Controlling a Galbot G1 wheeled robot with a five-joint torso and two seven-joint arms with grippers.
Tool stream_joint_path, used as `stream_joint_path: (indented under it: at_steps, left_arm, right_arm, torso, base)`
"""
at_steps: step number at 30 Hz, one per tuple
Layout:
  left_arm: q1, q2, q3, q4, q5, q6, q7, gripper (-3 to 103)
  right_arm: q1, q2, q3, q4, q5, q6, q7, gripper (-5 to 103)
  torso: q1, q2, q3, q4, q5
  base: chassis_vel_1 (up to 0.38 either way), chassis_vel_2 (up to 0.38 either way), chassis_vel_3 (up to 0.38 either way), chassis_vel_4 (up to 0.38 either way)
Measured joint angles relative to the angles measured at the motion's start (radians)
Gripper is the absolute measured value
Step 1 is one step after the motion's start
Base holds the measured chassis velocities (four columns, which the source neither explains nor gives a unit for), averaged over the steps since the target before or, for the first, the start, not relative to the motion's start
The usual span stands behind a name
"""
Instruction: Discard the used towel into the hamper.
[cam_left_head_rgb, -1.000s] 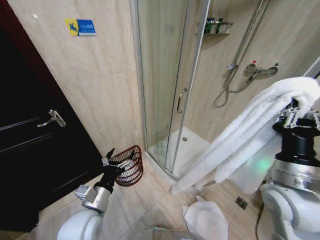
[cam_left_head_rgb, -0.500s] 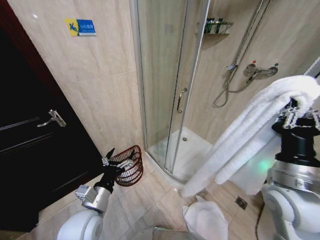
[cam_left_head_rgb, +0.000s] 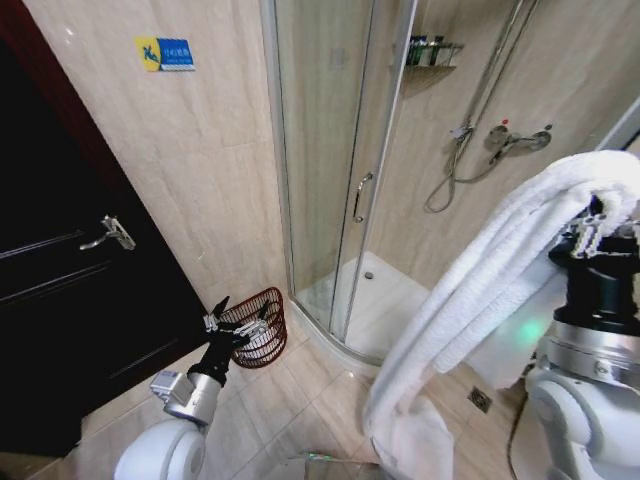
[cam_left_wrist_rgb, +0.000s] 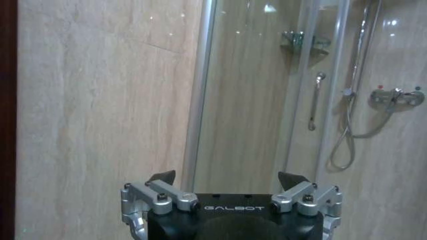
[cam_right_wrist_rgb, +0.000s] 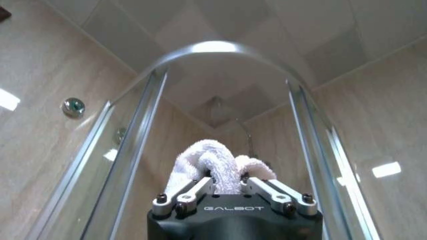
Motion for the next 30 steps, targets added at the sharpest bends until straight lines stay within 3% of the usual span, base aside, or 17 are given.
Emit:
stream_joint_path:
  at_steps: [30]
  left_arm:
    - [0.000,0.000,0.000,0.000,0.000,0.000,0.000,100]
  right_arm:
    - [-0.002,0.001,0.055,0.000,-0.007,0.050,-0.008,11]
  torso:
    - [0.000,0.000,0.000,0.0002,-0.0001]
  base:
    - [0.016,-0.018,-0.014,0.021]
